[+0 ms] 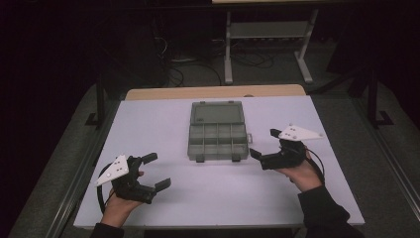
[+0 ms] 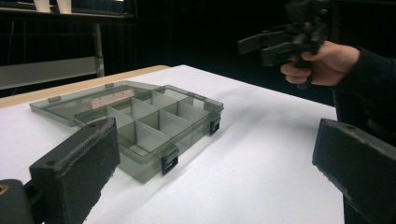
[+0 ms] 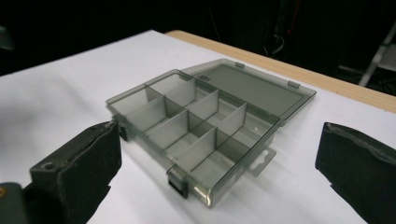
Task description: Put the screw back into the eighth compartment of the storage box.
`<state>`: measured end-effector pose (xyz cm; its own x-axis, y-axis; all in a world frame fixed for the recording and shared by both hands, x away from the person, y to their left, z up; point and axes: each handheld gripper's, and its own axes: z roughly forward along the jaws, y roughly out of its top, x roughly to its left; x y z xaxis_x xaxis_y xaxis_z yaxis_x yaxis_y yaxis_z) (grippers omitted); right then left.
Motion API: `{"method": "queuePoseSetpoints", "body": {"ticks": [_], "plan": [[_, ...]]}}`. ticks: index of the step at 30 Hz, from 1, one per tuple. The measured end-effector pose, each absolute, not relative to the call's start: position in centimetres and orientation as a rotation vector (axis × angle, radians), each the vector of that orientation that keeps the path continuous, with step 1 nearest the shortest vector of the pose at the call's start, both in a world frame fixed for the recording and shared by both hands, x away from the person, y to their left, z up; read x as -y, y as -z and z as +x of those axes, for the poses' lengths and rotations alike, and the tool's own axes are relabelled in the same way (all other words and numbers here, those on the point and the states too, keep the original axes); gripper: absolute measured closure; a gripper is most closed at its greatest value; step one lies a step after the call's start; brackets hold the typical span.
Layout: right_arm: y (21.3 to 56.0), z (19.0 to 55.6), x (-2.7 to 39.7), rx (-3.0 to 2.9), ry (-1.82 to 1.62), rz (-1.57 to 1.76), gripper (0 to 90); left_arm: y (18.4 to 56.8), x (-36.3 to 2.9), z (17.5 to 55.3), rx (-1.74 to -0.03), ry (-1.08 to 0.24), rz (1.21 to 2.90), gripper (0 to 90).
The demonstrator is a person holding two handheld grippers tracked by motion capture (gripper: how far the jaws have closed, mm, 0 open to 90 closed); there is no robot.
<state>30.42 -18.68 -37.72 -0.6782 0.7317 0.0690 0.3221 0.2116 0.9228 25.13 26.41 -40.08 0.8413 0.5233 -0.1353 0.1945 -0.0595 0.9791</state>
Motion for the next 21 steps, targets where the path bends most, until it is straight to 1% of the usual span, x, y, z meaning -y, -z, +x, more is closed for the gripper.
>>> {"method": "queuePoseSetpoints", "body": {"ticks": [3, 13, 21], "plan": [[38.4, 28.9, 19.9, -2.088, -1.511, 0.974, 0.0, 40.2, -26.5, 24.9, -0.572, -0.295, 1.636, 0.1], [39.8, 25.8, 22.9, -1.962, -1.653, 0.953, 0.0, 40.2, -26.9, 24.5, -0.585, -0.315, 1.631, 0.1], [40.7, 24.7, 23.4, -1.973, -1.653, 0.925, 0.0, 40.2, -27.1, 24.4, -0.585, -0.314, 1.619, 0.1]]}}
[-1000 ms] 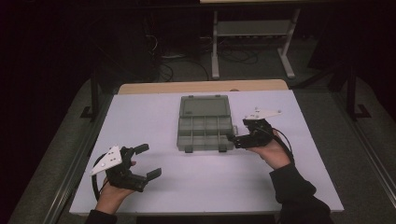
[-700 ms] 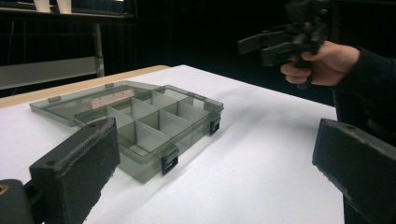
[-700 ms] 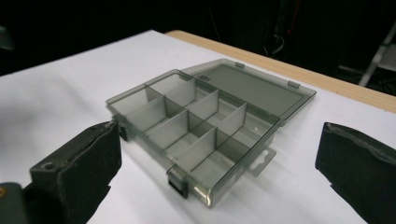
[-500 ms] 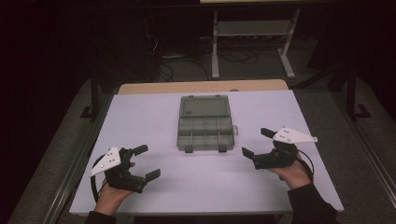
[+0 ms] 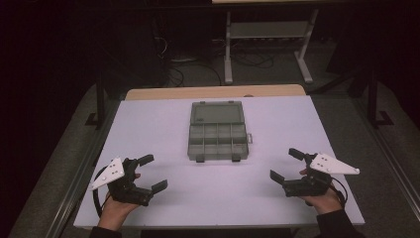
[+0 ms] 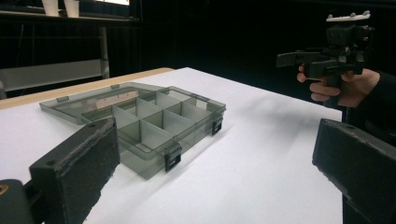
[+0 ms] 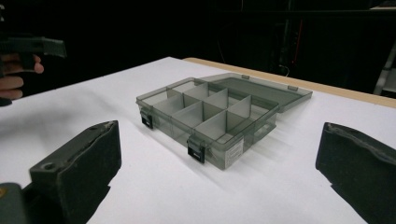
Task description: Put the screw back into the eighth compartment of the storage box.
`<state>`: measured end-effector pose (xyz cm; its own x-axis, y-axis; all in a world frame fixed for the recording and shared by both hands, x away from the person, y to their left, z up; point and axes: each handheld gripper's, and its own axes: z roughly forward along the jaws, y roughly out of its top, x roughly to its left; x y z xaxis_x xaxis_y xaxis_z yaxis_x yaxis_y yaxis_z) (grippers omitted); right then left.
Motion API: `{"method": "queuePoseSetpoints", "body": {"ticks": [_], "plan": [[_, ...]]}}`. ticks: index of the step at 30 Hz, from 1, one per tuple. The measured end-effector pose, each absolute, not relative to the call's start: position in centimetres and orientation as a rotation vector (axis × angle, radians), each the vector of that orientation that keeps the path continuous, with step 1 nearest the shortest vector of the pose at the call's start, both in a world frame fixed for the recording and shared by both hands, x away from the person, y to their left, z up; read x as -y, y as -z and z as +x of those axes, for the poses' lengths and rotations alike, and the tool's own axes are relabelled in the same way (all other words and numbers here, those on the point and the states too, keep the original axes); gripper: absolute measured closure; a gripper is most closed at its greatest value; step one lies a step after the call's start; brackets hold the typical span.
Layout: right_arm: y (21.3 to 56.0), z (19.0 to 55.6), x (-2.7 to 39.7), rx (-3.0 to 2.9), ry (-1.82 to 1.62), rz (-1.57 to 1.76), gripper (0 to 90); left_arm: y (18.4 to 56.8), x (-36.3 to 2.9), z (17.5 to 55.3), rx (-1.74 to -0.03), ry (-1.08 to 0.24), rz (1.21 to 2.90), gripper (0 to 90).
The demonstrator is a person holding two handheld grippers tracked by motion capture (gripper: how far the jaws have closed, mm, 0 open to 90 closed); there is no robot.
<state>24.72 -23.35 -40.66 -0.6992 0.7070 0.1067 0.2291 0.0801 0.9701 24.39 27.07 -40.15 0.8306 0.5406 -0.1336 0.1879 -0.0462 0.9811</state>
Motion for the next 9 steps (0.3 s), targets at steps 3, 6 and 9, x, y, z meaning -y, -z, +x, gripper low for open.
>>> {"method": "queuePoseSetpoints", "body": {"ticks": [3, 6, 9], "plan": [[40.7, 24.77, 23.28, -1.973, -1.647, 0.926, 0.0, 40.19, -26.99, 24.3, -0.587, -0.308, 1.615, 0.1], [40.6, 24.85, 23.34, -1.957, -1.645, 0.923, 0.0, 40.2, -27.04, 24.29, -0.586, -0.309, 1.618, 0.1], [40.56, 24.83, 23.34, -1.956, -1.646, 0.92, 0.0, 40.2, -27.05, 24.29, -0.586, -0.31, 1.622, 0.1]]}}
